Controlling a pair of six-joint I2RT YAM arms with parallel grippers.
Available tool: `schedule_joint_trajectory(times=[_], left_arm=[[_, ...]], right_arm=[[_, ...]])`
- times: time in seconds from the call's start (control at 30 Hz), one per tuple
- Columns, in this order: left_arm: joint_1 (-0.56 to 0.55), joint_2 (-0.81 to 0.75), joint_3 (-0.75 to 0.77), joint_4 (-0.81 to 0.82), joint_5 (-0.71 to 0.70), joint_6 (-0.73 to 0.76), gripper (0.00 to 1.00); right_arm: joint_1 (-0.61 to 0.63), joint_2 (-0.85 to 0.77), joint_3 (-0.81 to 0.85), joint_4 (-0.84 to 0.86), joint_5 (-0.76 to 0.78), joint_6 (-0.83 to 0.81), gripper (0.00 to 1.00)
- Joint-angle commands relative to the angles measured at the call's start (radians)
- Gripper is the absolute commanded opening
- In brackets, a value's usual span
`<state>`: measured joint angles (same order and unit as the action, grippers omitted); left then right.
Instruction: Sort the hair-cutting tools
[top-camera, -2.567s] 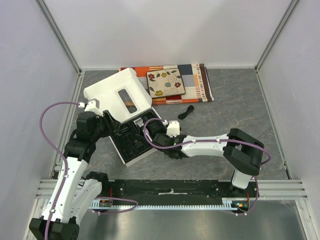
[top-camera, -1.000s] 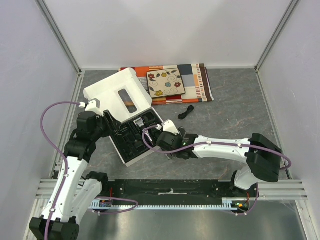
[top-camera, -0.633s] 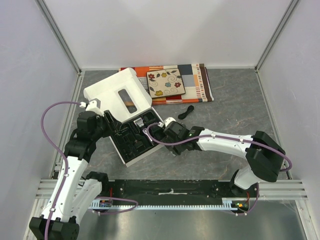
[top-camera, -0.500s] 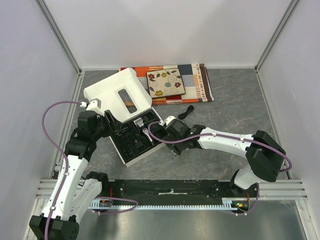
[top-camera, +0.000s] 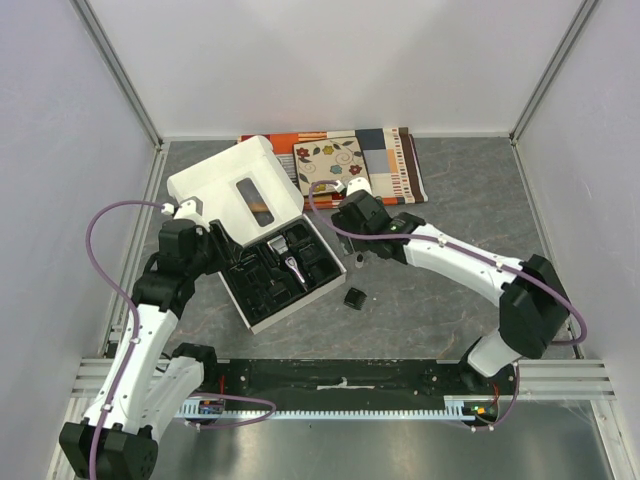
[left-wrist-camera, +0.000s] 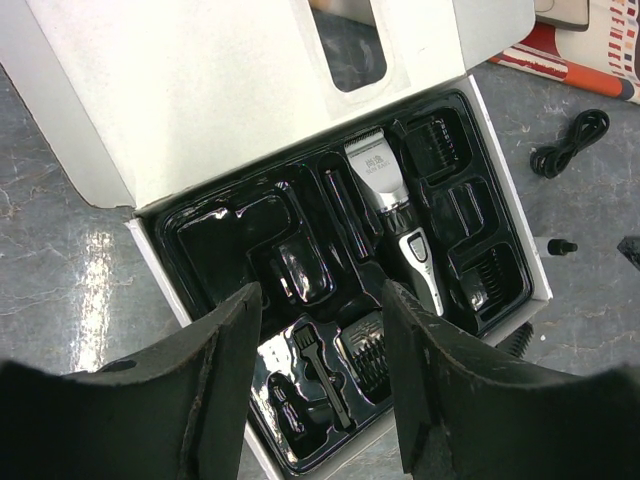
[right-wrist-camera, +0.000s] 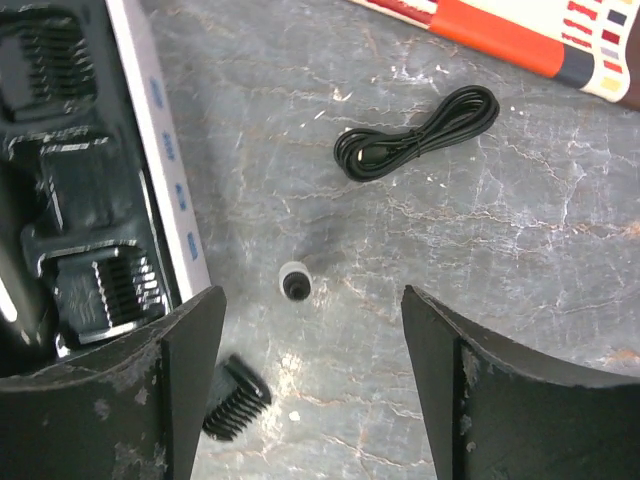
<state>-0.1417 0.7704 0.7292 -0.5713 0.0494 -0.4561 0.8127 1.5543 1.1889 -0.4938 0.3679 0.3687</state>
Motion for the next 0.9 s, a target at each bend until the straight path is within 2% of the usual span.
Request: schedule_joint_trajectory(times=[0.0,0.17,0.53,0.73,0.87], left_arm=[[-0.002,-0.011,0.013,0.016,-0.022,-0.015,0.58],[-0.002,-0.006,0.013,0.017,-0.017,-0.016,0.58],[-0.002,-0.003,0.013,0.021,-0.011,-0.013,0.58],[-0.002,-0.002,0.012,0.021,-0.01,-0.015,0.58],[-0.002,-0.003,0.013,0.022,-0.01,-0.013,0.58]], right_arm=[[-0.006,0.084,0.032,0.018,0.065,0.081,0.77],[-0.012,0.144,0.034,0.021,0.048,0.119,0.62],[-0.035,0.227,-0.002,0.047,0.009,0.167,0.58],[-0.044,0.245,-0.009,0.052,-0.001,0.177,0.49],[-0.047,0.25,-0.011,0.055,-0.006,0.18,0.37]])
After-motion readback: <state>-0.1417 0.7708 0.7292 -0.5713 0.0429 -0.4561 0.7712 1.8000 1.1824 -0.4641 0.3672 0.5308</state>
